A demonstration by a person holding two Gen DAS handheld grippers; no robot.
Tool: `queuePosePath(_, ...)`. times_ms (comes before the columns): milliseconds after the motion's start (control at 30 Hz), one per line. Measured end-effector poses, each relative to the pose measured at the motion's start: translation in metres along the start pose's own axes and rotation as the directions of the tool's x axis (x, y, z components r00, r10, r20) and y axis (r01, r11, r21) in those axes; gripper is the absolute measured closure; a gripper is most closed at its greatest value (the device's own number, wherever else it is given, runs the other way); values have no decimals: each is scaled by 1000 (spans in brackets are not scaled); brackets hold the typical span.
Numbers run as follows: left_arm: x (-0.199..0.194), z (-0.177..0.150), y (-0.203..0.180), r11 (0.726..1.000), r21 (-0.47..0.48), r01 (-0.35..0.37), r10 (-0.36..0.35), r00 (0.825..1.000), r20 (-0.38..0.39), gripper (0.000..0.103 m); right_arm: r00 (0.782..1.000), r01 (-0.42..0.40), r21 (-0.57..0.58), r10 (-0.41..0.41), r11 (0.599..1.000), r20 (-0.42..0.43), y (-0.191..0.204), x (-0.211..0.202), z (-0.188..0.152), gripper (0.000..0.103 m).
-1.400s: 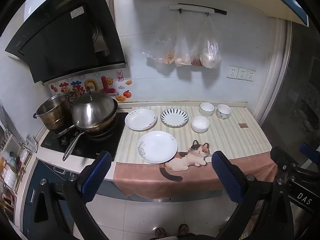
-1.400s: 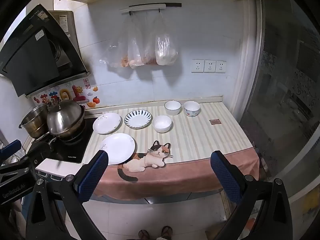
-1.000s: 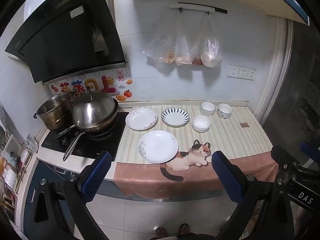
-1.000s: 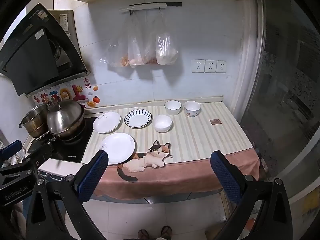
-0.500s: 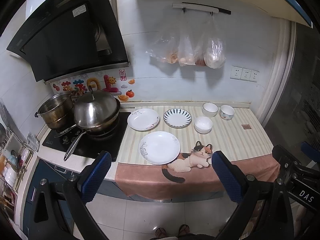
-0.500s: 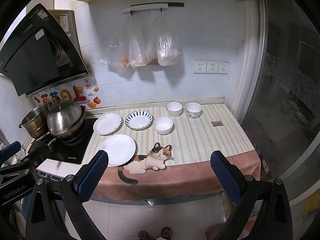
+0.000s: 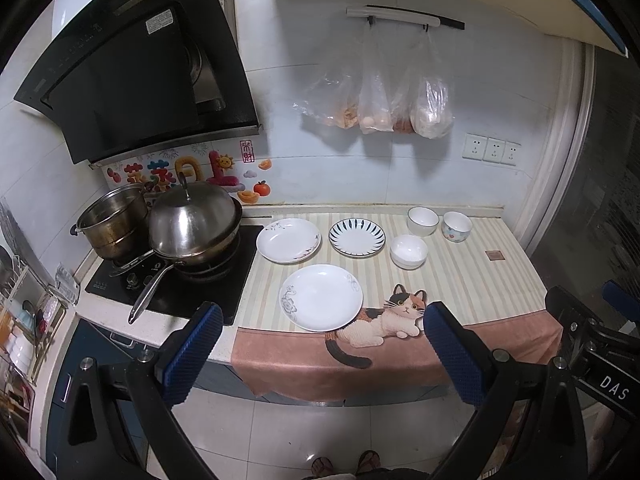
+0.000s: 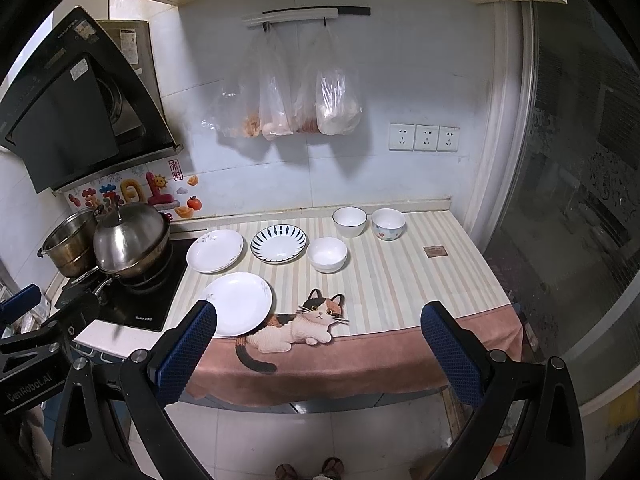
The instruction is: Organize plates and bowls
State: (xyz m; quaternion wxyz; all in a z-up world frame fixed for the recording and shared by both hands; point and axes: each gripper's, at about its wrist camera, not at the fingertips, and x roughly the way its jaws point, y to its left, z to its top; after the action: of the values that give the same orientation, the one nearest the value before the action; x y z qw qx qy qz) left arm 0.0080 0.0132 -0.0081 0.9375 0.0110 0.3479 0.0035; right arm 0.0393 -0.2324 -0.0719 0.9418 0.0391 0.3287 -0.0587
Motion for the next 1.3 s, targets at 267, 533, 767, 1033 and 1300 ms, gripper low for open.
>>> queuePosePath(267, 0, 1, 1, 1000, -2, 2, -2, 1000, -4, 0, 1000, -1, -1, 1, 1000, -1, 1, 1, 1, 0)
queuePosePath(533, 1, 2, 4, 1000, 0, 2, -2, 1000, -4, 0, 1000, 0, 2, 0, 1000, -3, 0, 1, 1, 0)
queuePosePath(767, 2, 2, 3, 1000, -1, 0, 0, 1000, -1, 0, 1000, -3, 2, 3, 1000, -3, -1, 2, 2, 0)
queuePosePath(1033, 1, 2, 3, 1000, -1, 1, -1, 1000, -4, 0, 1000, -4, 3, 4, 1000, -5, 0, 5, 3, 0)
queuePosePath(1300, 2, 4, 4, 1000, 2, 5, -5, 1000, -4, 0, 1000, -3, 1, 3, 1000, -8, -1, 6, 4, 0)
